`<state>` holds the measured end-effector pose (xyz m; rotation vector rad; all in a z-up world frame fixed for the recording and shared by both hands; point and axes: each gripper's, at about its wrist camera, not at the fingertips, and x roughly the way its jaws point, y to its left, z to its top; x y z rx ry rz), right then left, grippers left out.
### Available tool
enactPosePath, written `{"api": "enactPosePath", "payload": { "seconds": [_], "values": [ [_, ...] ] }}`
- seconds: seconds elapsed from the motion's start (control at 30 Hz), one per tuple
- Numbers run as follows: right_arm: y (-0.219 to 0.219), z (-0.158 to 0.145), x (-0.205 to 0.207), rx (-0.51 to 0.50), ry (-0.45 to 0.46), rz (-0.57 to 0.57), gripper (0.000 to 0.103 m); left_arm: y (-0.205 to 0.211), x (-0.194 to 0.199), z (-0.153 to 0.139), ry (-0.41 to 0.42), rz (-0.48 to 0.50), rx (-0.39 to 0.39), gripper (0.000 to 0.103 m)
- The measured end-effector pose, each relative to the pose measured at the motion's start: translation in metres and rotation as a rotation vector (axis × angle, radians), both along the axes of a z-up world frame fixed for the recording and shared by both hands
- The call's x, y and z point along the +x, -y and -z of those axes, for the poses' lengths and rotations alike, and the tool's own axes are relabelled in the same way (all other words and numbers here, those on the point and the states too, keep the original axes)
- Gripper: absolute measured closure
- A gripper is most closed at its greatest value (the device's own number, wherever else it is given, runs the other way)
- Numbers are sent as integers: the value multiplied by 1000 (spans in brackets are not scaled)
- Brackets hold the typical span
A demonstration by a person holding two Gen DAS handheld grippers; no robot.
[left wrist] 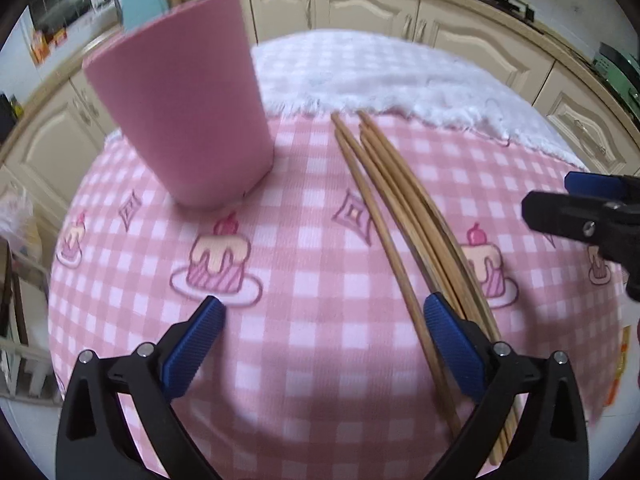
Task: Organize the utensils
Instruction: 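Close the left tool on one chopstick while the right tool grasps another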
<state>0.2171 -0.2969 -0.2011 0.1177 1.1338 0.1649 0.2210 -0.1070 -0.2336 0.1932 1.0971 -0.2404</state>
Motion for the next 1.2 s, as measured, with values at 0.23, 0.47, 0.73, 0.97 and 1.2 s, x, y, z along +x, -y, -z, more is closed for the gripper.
{"api": "enactPosePath", "payload": {
  "seconds": [0.23,0.47,0.73,0.97,1.2],
  "values": [
    [-15,7,5,-70,-30,-39,7,-1,10,0,-20,27,-15,5],
    [-41,18,16,-116,-72,-107,31,-5,19,0,-30,48,-28,5],
    [-52,14,21,-115,-74,-130,43,-12,20,-4,-25,74,-28,5],
    [-59,13,24,-94,-88,-141,53,-19,20,-10,-19,91,-18,5],
    [-60,11,24,-74,-88,-145,56,-19,21,-10,-19,95,-13,5]
  ]
}}
